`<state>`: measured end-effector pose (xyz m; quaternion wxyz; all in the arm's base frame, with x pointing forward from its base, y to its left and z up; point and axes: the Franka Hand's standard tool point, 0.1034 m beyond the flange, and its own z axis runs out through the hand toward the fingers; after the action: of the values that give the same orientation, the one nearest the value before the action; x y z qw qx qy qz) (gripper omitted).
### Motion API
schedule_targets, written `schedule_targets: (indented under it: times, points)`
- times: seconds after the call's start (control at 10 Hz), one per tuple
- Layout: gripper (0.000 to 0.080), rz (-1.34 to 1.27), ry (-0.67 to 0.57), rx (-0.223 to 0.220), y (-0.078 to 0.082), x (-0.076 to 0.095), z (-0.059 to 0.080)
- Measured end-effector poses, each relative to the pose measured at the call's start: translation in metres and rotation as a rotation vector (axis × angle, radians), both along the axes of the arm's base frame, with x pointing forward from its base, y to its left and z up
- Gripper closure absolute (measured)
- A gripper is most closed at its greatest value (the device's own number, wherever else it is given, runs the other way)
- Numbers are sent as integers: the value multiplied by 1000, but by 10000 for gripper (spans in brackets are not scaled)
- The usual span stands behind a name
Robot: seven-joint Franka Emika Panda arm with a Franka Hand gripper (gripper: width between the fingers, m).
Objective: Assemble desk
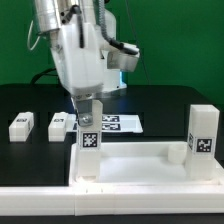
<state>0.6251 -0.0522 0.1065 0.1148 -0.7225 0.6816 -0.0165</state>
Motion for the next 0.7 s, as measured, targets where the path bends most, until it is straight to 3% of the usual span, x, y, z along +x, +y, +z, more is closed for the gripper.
schedule_targets:
  times: [0.1,0.2,0.3,0.4,0.5,0.7]
  points:
    - [435,25,-4,-5,0,0,0]
    - [435,134,-18,-28,1,0,0]
    - [255,308,-42,-60,2,0,0]
    - [255,450,-62,-85,3,1,0]
    - [169,651,-72,-103,9,0,2]
    - [155,766,-98,-126,12,-2,1]
